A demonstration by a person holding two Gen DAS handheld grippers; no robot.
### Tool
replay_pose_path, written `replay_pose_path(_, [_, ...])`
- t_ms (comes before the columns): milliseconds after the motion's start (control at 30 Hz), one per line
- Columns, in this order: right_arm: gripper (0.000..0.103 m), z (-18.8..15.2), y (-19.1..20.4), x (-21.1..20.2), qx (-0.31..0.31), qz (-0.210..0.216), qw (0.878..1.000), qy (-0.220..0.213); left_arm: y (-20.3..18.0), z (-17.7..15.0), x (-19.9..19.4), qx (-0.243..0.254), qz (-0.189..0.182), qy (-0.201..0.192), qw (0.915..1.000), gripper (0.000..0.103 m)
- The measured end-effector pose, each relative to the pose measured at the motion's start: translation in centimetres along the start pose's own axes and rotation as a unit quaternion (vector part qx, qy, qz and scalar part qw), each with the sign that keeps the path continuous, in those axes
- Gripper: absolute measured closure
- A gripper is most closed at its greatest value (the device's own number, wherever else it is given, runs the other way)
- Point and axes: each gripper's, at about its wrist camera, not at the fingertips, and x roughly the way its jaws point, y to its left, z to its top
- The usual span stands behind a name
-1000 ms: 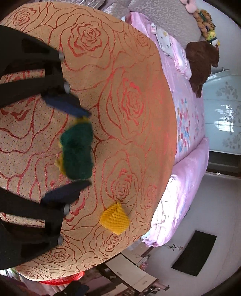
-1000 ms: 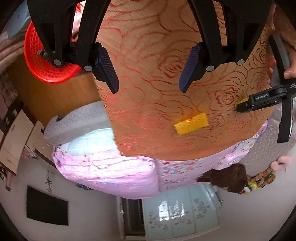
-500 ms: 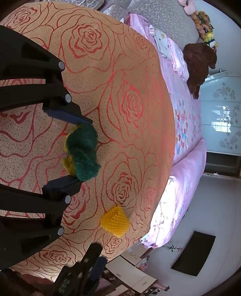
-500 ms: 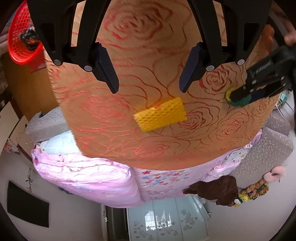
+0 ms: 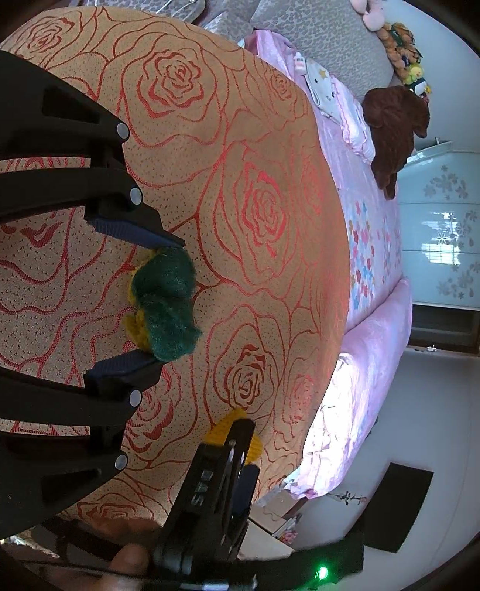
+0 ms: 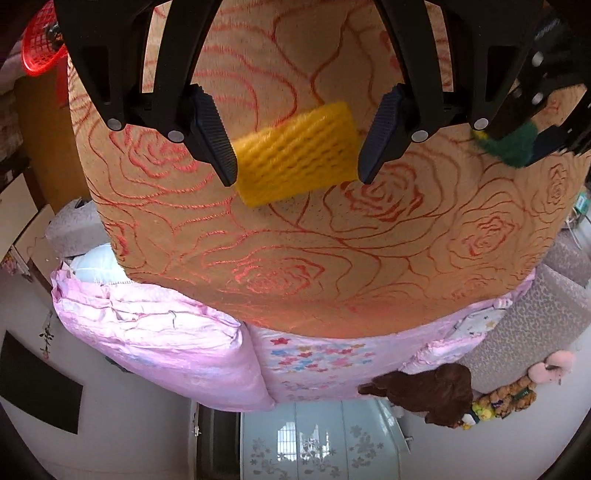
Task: Collect trash
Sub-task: 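Grasp the yellow foam mesh sleeve with the right tool while the left tool holds the sponge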
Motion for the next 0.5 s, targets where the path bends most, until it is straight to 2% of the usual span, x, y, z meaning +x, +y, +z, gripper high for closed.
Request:
replay_pose_path(167, [0.04, 0.0, 0.2, 0.2, -0.012, 0.004, 1.0, 0.0, 0.0, 0.0, 0.0, 0.001, 0.001, 0.0, 1.0, 0.054])
replay_pose_path(267, [0.048, -0.3, 0.3, -0.1, -0.023, 0.01, 1.0, -0.002, 0.1, 0.0, 0.0, 0.001, 0.002, -0.001, 1.0, 0.054])
replay_pose_path(333, [0.057, -0.5, 0.6, -0.3, -0.032, 0.012, 0.999, -0.003, 0.2, 0.0, 0.0, 0.0, 0.002, -0.001, 1.0, 0.054])
replay_pose_path(500, [0.068, -1.5, 0.9, -1.2, -0.043, 0.016, 0.999, -0.007, 0.0, -0.2, -0.1, 0.001, 0.005, -0.001, 1.0, 0.054])
